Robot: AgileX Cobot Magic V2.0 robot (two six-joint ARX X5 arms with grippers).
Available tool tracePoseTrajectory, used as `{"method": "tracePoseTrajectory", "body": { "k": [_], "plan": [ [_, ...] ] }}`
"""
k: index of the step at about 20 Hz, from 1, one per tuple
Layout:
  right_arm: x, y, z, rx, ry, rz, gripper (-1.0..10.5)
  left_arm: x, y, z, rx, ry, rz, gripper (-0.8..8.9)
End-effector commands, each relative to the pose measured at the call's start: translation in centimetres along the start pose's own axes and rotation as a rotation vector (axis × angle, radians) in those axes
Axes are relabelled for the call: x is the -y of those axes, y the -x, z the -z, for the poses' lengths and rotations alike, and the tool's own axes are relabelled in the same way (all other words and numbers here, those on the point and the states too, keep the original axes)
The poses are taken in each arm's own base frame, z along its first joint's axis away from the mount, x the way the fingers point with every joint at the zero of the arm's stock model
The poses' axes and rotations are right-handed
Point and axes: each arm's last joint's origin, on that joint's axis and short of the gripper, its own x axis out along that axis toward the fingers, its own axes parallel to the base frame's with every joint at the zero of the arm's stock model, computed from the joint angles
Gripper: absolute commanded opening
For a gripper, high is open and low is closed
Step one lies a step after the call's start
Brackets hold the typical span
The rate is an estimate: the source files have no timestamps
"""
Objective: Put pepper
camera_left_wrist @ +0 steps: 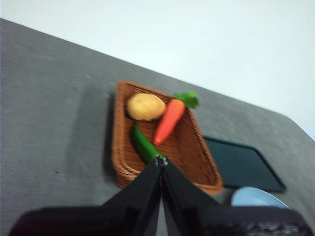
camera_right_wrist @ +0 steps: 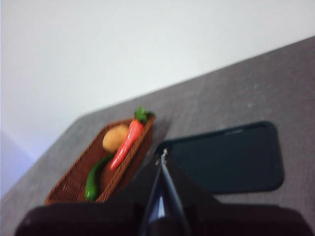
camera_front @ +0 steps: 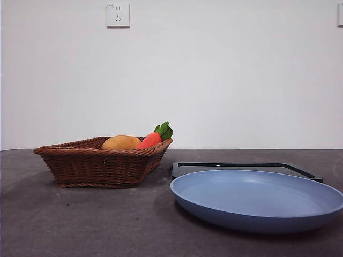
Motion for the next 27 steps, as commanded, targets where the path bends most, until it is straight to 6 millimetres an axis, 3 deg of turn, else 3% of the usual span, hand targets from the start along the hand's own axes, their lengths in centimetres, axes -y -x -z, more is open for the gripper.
{"method": "tracePoseTrajectory", "body": {
  "k": [1,11,19,21,23,24,27],
  "plan": [
    [-1.0,0.3,-2.0,-0.078,0.099,-0.013,0.1,0.9,0.3,-1.6,-0.045,-0.055,0.042,0.06],
    [-2.9,0.7,-5.8,-0.451,0.246,-0.002,0.1,2.7,-0.5,-5.2,-0.35,-0.162,0.159,0.06],
    [-3.0,0.6,-6.1,-0.591,0.245,0.009,0.1,3.3,-0.6,-6.4,-0.439,-0.178,0.173,0.1],
    [-2.9,0.4,-6.1,-0.597,0.242,0.01,0.8,3.3,-0.6,-6.4,-0.439,-0.177,0.172,0.97],
    [-2.8,0.1,-6.1,-0.609,0.22,0.018,2.6,3.3,-0.6,-6.4,-0.439,-0.178,0.169,3.28],
    [-2.7,-0.1,-6.1,-0.619,0.209,0.022,3.1,3.3,-0.6,-6.4,-0.44,-0.177,0.17,3.67],
    [-2.3,-1.1,-5.9,-0.658,0.187,0.029,3.1,3.3,-0.6,-6.4,-0.439,-0.177,0.171,3.65]
  ]
}}
